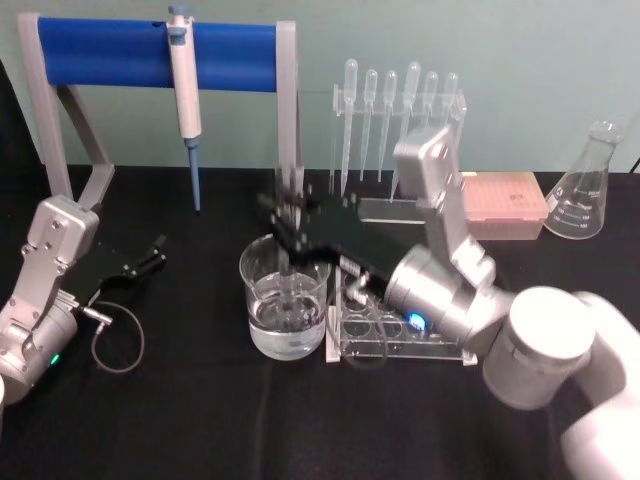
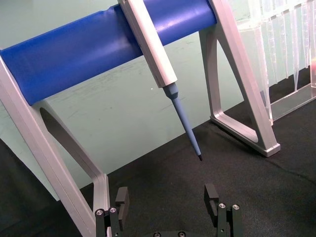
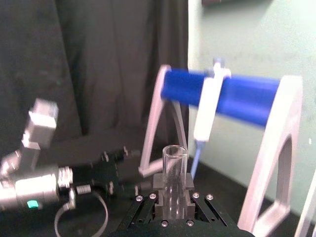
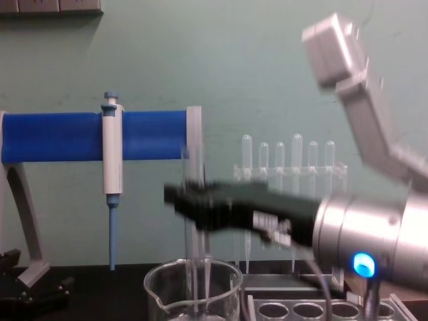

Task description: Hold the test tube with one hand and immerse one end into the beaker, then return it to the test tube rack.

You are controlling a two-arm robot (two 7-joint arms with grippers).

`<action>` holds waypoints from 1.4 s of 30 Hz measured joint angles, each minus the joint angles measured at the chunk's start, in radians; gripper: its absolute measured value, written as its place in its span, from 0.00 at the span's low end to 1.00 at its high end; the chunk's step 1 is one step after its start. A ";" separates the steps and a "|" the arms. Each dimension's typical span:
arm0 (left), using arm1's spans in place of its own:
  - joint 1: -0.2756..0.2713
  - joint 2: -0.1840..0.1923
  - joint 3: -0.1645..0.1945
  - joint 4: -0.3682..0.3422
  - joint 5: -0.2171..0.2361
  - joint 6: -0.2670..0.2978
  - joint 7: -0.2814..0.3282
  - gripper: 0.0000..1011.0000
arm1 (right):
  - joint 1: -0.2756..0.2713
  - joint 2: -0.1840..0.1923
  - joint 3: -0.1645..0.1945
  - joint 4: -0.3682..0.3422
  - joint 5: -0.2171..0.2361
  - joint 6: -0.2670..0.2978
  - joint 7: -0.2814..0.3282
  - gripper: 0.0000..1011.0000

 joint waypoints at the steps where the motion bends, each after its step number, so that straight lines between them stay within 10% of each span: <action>1: 0.000 0.000 0.000 0.000 0.000 0.000 0.000 0.99 | 0.000 0.000 0.000 0.000 0.000 0.000 0.000 0.22; 14: 0.000 0.000 0.000 0.000 0.000 0.000 0.000 0.99 | 0.058 0.052 0.062 -0.231 0.079 0.164 -0.029 0.22; 24: 0.000 0.000 0.000 0.000 0.000 0.000 0.000 0.99 | -0.054 0.169 0.163 -0.339 0.110 0.161 -0.088 0.22; 42: 0.000 0.000 0.000 0.000 0.000 0.000 0.000 0.99 | -0.151 0.181 0.158 -0.225 0.057 0.057 -0.095 0.22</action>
